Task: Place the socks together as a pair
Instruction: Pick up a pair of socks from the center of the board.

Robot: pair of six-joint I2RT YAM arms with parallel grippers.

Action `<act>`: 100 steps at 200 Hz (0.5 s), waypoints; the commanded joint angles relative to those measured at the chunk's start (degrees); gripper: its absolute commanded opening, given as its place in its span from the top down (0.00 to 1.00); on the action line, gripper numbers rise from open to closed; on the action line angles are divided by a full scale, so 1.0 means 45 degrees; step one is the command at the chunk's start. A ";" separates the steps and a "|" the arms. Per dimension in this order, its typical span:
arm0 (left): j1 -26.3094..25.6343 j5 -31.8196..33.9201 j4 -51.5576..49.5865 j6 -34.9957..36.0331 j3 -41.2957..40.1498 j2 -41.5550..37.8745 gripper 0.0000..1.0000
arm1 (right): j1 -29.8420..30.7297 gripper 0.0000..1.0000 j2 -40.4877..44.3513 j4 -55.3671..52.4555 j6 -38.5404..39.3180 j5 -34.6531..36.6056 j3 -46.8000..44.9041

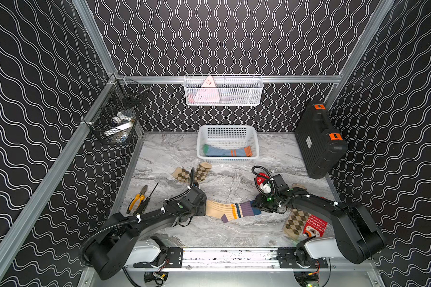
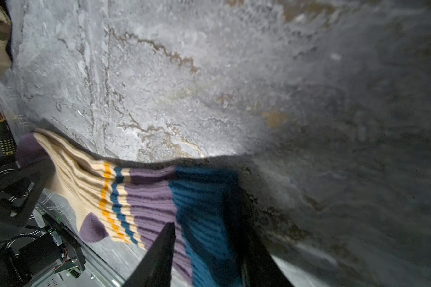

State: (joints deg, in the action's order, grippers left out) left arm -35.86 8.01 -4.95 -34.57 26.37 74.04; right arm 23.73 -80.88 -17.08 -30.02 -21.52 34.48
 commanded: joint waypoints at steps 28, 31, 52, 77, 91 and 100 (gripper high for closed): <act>0.0004 -0.0369 0.1064 -0.0189 -0.0105 0.0754 0.46 | 0.0021 0.61 -0.0325 -0.0089 -0.0096 0.0624 -0.0025; 0.0012 -0.0383 0.1120 -0.0221 -0.0128 0.0751 0.49 | 0.0023 0.64 -0.0324 -0.0093 -0.0105 0.0612 -0.0025; 0.0021 -0.0316 0.1126 -0.0265 -0.0196 0.0622 0.75 | 0.0021 0.83 -0.0159 -0.0140 -0.0064 0.0600 -0.0045; 0.0007 -0.0432 0.1045 -0.0317 -0.0139 0.0339 0.93 | 0.0018 1.00 0.0138 -0.0309 -0.0052 0.0747 0.0076; 0.0019 -0.0528 0.0721 -0.0275 0.0005 -0.0044 0.94 | 0.0001 1.00 0.0304 -0.0465 -0.0021 0.0868 0.0262; 0.0014 -0.0503 0.0452 -0.0249 0.0113 -0.0336 0.94 | 0.0001 1.00 0.0437 -0.0566 -0.0008 0.0972 0.0402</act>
State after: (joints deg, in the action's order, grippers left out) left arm -35.81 5.96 0.19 -34.83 25.87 74.91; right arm 23.83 -80.25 -17.45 -30.15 -19.07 34.85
